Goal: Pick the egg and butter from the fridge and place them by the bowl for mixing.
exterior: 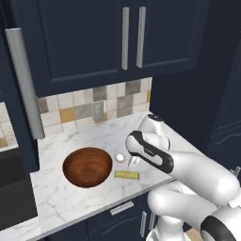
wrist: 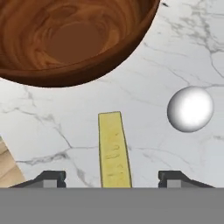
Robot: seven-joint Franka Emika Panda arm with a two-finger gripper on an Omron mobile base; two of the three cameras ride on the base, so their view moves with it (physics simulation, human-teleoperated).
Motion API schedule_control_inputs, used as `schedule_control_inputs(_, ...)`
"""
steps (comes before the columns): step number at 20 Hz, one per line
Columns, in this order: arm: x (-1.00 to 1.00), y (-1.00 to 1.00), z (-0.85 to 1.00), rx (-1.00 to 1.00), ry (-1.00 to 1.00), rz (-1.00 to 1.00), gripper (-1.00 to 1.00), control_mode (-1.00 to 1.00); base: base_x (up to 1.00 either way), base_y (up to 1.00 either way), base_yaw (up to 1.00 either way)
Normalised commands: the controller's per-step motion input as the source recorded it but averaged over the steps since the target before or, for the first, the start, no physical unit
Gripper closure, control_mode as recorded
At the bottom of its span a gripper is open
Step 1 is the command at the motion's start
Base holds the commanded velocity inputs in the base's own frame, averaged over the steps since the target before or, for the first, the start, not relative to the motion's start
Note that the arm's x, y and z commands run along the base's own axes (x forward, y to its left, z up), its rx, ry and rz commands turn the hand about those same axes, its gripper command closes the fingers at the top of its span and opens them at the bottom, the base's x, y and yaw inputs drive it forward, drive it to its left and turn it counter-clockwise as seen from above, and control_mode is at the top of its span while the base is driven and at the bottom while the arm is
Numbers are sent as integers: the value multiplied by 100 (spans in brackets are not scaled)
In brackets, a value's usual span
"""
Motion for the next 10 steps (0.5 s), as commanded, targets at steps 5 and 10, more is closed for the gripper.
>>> schedule_control_inputs(5, -72, 0, 92, 2, -24, 0, -100, -100, 0, 0, 0)
schedule_control_inputs(10, -100, 0, 100, 9, -31, -1, -100, -100, 0, 0, 0)
